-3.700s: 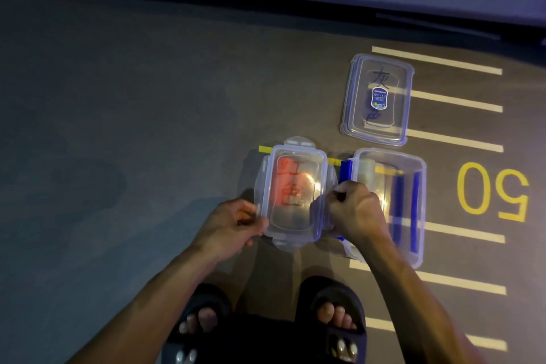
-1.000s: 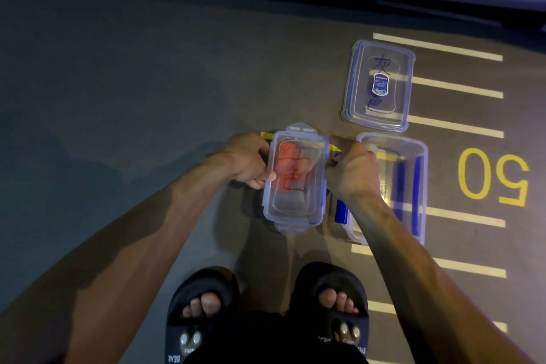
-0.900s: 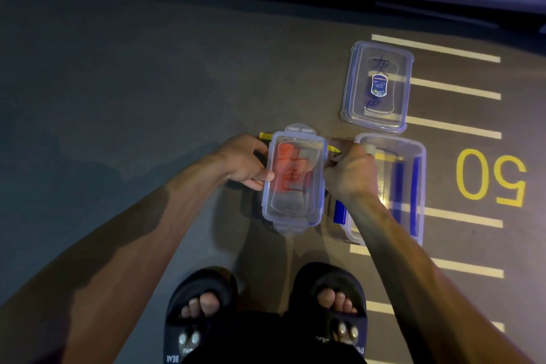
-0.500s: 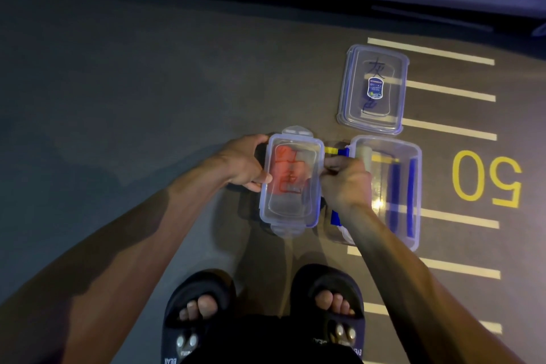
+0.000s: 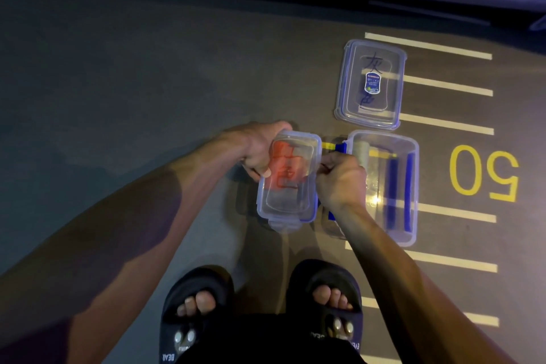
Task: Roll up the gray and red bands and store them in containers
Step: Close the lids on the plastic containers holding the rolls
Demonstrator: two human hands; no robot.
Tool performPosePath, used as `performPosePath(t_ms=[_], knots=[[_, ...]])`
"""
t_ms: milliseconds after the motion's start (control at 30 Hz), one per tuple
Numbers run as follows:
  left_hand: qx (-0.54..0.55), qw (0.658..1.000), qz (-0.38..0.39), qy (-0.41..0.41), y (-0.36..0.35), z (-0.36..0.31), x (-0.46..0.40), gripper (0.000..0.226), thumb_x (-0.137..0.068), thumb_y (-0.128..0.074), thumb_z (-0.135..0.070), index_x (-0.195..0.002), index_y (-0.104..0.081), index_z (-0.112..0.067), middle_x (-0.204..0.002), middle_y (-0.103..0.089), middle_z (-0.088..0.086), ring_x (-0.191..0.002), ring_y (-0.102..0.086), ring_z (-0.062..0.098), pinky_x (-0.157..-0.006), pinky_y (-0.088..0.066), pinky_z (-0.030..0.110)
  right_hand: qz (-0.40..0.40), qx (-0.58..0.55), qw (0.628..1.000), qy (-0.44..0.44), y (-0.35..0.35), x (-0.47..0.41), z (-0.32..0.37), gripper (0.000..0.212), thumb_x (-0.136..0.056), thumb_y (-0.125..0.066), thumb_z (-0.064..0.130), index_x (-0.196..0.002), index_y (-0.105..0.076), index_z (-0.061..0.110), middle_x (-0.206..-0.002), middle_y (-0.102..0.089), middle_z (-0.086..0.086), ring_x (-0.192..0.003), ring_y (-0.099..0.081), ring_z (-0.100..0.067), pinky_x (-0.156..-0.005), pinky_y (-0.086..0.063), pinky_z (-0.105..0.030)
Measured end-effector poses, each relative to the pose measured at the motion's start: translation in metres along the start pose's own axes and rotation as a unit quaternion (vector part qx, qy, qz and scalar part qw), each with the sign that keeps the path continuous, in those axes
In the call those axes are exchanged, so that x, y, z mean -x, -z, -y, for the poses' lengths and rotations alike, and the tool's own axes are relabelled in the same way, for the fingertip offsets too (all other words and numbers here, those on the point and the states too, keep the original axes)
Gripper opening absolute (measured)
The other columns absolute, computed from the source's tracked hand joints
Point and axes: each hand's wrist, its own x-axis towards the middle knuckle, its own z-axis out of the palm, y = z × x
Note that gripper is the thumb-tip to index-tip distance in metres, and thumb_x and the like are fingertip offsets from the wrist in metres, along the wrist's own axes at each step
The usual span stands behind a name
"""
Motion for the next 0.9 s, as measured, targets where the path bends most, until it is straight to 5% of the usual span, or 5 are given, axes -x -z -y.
performPosePath(t_ms=[167,333,433,533,900], knots=[[0.049,0.998,-0.028,-0.032,-0.002,0.007,0.007,0.1,-0.078,-0.073,0.018,-0.146,-0.036,-0.046,-0.107,-0.059,0.0,-0.094,-0.07,0.027,-0.063,-0.063,0.037,-0.003,0.003,1.0,0.014,-0.001,0.001,-0.001,0.016,-0.092,-0.063,0.008,-0.086,-0.075,0.016,-0.083,-0.074,0.005,-0.077,-0.068,-0.013,-0.073,-0.056,-0.026],[0.048,0.949,-0.278,-0.139,-0.069,0.046,0.045,0.076,-0.095,-0.066,-0.013,-0.156,-0.027,-0.036,-0.125,-0.069,-0.001,-0.104,-0.068,0.016,-0.097,-0.055,0.043,-0.01,0.0,1.0,0.011,-0.003,-0.002,-0.005,0.019,-0.089,-0.059,0.004,-0.082,-0.074,0.014,-0.08,-0.074,0.001,-0.076,-0.069,-0.018,-0.072,-0.058,-0.029],[0.052,0.953,-0.258,-0.149,-0.114,0.055,0.059,0.109,-0.088,-0.076,-0.025,-0.158,0.004,-0.044,-0.15,-0.049,-0.003,-0.125,-0.059,0.023,-0.101,-0.052,0.047,-0.007,0.007,1.0,0.026,-0.006,-0.002,-0.007,0.02,-0.09,-0.058,0.004,-0.078,-0.069,0.015,-0.076,-0.069,0.005,-0.068,-0.061,-0.013,-0.058,-0.045,-0.013],[0.016,0.95,-0.275,-0.15,-0.127,0.062,0.054,0.132,-0.075,-0.088,-0.026,-0.155,0.014,-0.051,-0.156,-0.036,-0.003,-0.128,-0.056,0.028,-0.095,-0.054,0.05,-0.007,0.02,0.999,0.03,-0.009,0.0,-0.006,0.024,-0.088,-0.054,0.004,-0.073,-0.063,0.021,-0.076,-0.068,0.0,-0.069,-0.058,-0.018,-0.06,-0.043,-0.021],[-0.17,0.94,-0.286,-0.079,-0.125,0.061,0.058,0.119,-0.083,-0.073,-0.048,-0.159,0.016,-0.026,-0.152,-0.033,0.004,-0.108,-0.065,0.029,-0.082,-0.052,0.04,0.011,0.052,0.998,0.02,-0.017,-0.004,-0.009,0.015,-0.091,-0.054,0.011,-0.085,-0.068,0.016,-0.085,-0.07,-0.005,-0.071,-0.059,-0.021,-0.062,-0.04,-0.023]])
